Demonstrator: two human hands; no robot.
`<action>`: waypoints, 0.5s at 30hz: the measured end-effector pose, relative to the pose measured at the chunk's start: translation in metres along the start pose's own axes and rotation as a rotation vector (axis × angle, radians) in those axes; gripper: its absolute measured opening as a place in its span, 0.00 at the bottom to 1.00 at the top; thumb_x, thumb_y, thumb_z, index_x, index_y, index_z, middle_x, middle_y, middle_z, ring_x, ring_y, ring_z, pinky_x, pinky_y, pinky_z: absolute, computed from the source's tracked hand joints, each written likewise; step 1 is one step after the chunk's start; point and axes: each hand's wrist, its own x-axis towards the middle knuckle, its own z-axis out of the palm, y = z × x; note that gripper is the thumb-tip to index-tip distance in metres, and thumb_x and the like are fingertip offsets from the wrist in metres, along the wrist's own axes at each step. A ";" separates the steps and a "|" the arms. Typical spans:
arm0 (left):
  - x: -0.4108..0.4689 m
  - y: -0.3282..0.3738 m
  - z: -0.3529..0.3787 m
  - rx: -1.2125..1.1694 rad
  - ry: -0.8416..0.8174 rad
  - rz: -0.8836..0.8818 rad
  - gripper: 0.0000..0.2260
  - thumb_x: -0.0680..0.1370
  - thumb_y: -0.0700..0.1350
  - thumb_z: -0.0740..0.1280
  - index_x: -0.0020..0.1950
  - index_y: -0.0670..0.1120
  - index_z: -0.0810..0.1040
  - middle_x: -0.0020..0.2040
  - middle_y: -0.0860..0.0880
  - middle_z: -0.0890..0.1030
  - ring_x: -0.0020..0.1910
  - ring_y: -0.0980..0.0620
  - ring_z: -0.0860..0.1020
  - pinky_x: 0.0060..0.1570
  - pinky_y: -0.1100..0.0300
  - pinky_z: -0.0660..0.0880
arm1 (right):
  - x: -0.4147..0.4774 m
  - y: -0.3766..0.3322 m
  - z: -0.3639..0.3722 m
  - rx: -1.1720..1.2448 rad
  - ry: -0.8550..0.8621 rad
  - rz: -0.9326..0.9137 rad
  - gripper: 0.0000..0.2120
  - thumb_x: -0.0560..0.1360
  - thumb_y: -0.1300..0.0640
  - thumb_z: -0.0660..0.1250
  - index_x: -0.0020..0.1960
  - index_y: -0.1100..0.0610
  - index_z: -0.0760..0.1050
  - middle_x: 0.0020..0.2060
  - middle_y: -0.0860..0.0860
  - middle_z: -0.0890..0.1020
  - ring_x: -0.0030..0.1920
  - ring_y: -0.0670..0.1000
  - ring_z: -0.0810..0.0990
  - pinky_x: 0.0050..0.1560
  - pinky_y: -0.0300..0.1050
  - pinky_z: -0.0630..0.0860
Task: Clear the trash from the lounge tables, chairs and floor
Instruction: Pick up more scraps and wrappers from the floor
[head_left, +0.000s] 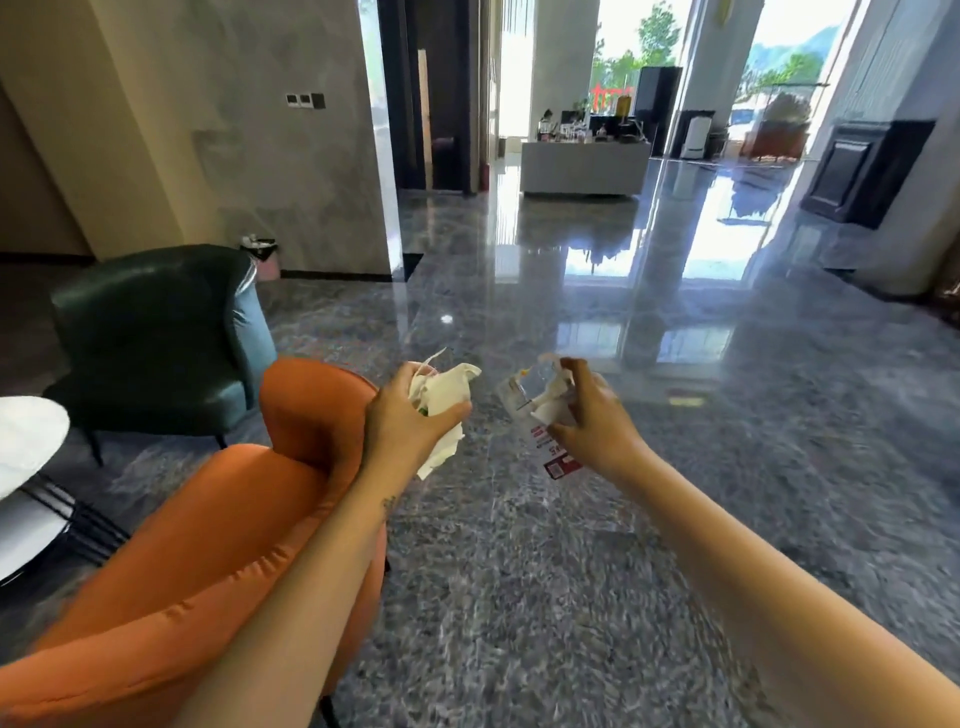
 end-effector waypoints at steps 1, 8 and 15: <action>0.028 -0.007 0.012 0.013 0.009 -0.011 0.17 0.65 0.46 0.78 0.46 0.50 0.73 0.40 0.51 0.78 0.39 0.48 0.77 0.38 0.56 0.72 | 0.032 0.008 0.001 0.001 -0.011 -0.014 0.30 0.70 0.62 0.69 0.68 0.53 0.60 0.55 0.55 0.71 0.48 0.51 0.71 0.44 0.44 0.68; 0.207 -0.050 0.086 0.082 0.033 -0.043 0.18 0.66 0.47 0.78 0.50 0.45 0.75 0.42 0.48 0.80 0.40 0.48 0.77 0.37 0.57 0.70 | 0.229 0.061 0.011 -0.015 -0.079 -0.032 0.29 0.69 0.61 0.69 0.67 0.53 0.61 0.55 0.55 0.70 0.47 0.51 0.70 0.44 0.44 0.66; 0.364 -0.141 0.160 0.168 0.065 -0.102 0.19 0.66 0.50 0.77 0.51 0.46 0.75 0.42 0.50 0.79 0.38 0.50 0.75 0.31 0.65 0.68 | 0.424 0.130 0.081 0.016 -0.169 -0.044 0.30 0.69 0.61 0.69 0.68 0.53 0.60 0.57 0.55 0.69 0.53 0.58 0.74 0.46 0.45 0.68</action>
